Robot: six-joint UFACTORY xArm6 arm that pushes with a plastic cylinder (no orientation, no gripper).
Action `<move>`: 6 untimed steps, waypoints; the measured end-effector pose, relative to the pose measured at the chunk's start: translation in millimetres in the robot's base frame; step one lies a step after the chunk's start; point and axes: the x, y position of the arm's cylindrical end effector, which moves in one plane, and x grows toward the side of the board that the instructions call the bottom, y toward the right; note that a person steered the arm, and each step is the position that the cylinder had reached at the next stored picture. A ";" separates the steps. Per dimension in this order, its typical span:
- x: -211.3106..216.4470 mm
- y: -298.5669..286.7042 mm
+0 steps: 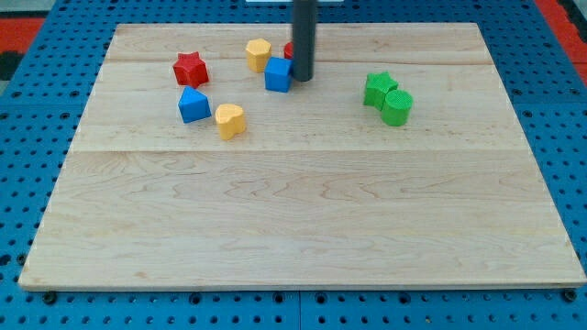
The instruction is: Push the blue cube towards the blue triangle
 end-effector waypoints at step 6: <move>-90.4 -79.9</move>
